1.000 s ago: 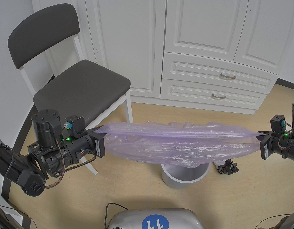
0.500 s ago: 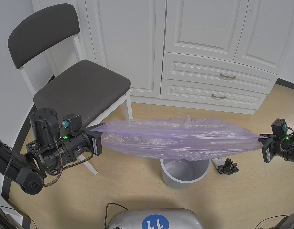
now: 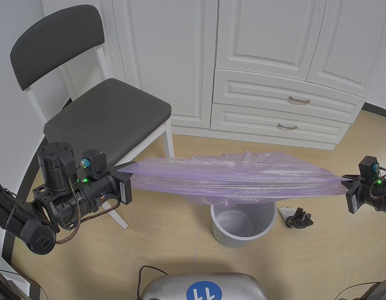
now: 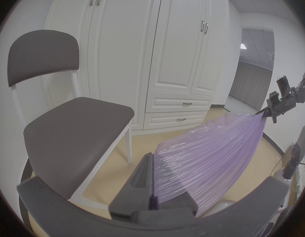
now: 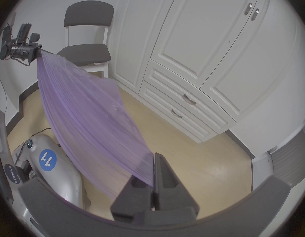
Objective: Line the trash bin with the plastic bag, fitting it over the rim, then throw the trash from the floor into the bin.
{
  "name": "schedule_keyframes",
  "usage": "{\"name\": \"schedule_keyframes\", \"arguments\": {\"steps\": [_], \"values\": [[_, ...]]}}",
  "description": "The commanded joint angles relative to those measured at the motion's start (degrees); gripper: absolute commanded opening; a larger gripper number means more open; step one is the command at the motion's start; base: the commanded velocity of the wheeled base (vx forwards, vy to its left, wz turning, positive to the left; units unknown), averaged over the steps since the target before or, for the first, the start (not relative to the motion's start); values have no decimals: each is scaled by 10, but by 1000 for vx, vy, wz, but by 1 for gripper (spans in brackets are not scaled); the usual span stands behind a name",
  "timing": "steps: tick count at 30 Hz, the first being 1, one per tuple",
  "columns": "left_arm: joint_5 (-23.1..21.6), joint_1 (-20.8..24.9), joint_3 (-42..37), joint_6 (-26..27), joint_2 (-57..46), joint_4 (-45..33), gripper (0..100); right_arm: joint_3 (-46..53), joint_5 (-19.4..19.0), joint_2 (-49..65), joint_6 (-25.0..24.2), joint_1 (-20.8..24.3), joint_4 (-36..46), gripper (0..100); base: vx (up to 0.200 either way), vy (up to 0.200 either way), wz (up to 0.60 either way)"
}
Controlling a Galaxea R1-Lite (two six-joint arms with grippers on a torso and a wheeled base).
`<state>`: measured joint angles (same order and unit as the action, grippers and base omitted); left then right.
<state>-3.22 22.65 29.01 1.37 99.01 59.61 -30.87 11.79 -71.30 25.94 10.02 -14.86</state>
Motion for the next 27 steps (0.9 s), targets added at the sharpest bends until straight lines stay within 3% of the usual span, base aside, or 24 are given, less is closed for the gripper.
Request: {"name": "schedule_keyframes", "arguments": {"steps": [1,8,20,27], "values": [[1,18,1,-1,0,2,0,6,-5,8,0,8,-12,0,0,0,0],[4,54,-4,-7,19,74,0,19,-26,20,2,24,-26,0,0,0,0],[10,111,-6,-7,99,192,0,17,-26,-2,-1,54,-27,0,0,0,0],[10,144,2,-23,147,244,0,29,-24,-26,-13,91,-74,0,0,0,0]]}}
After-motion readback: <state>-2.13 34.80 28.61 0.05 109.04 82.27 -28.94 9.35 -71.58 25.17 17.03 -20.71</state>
